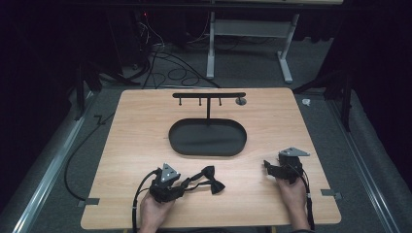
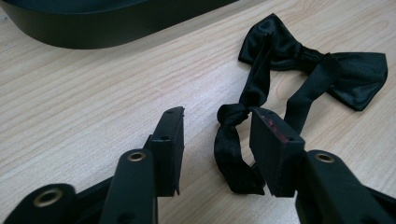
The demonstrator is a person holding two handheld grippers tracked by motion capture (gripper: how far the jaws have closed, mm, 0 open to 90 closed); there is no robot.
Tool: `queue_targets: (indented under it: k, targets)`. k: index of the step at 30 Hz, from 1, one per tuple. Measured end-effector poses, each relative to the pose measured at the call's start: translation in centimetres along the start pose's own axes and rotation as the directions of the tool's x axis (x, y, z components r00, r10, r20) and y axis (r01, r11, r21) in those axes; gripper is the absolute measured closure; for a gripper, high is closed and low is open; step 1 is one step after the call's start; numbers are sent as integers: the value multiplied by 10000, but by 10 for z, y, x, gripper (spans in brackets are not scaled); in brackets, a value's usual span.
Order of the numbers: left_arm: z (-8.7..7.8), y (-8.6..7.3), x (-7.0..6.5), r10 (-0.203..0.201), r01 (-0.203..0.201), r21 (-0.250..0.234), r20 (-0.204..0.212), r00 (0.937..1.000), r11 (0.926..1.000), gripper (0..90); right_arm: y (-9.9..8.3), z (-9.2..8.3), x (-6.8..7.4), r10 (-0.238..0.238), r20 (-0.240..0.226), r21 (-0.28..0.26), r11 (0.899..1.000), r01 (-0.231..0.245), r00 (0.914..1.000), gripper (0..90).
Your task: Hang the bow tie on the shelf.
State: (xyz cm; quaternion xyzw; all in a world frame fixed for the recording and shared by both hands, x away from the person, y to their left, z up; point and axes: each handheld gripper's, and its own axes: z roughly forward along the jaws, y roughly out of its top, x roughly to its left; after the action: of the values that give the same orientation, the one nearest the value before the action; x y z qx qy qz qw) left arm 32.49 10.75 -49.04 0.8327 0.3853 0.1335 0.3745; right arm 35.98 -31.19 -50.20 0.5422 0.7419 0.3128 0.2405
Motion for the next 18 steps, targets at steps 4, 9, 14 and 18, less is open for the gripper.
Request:
queue_targets:
  k: [4, 9, 14, 18]
  targets:
    - [3, -2, 0, 113, -110, 164, -145, 9998, 9998, 579, 0, 0, 0, 5, 3, 3, 10000, -5, 10000, 331]
    - [6, -3, 0, 232, -224, 274, -263, 9994, 9994, 608, 0, 0, 0, 7, 3, 4, 10000, -7, 10000, 331]
    - [7, -2, -4, 519, -503, 410, -379, 9979, 9979, 691, 0, 0, 0, 4, -1, 3, 10000, -4, 10000, 331]
    - [8, 0, -5, 624, -607, 489, -344, 9975, 9970, 795, 0, 0, 0, -3, -16, 6, 10000, 3, 10000, 331]
